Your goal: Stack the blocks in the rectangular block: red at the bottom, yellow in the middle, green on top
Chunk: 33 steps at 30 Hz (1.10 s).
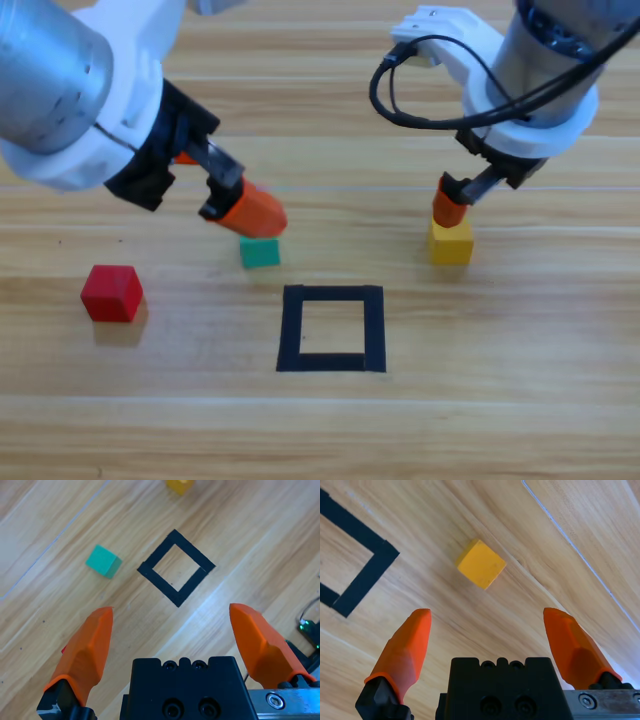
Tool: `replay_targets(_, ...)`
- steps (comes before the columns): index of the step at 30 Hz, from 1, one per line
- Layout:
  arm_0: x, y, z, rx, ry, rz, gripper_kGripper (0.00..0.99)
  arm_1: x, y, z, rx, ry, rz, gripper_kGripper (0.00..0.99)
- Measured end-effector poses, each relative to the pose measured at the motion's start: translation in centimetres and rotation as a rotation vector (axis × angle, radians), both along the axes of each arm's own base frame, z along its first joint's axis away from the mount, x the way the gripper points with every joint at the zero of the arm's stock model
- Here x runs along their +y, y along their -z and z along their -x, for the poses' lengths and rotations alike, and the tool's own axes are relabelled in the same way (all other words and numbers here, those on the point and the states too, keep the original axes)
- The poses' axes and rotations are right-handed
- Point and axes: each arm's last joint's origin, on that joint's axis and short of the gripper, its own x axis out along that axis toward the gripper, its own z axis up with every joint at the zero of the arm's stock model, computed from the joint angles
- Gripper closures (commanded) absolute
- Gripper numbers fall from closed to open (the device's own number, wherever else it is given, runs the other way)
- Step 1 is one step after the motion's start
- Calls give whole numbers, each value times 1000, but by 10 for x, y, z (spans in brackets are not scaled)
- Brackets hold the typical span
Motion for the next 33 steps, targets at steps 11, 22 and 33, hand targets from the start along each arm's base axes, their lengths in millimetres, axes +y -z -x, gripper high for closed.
replay_targets(11, 0, -7, -19, 43, -346, 108, 0, 4, 24, -29, 42, 241, -57, 0)
replay_targets(22, 44, 29, -79, 236, -742, -32, 0, 15, 52, -43, 82, 388, -52, 0)
replay_targets(33, 30, 113, -143, 407, -689, -296, 0, 31, 81, -64, 114, 578, -25, 1)
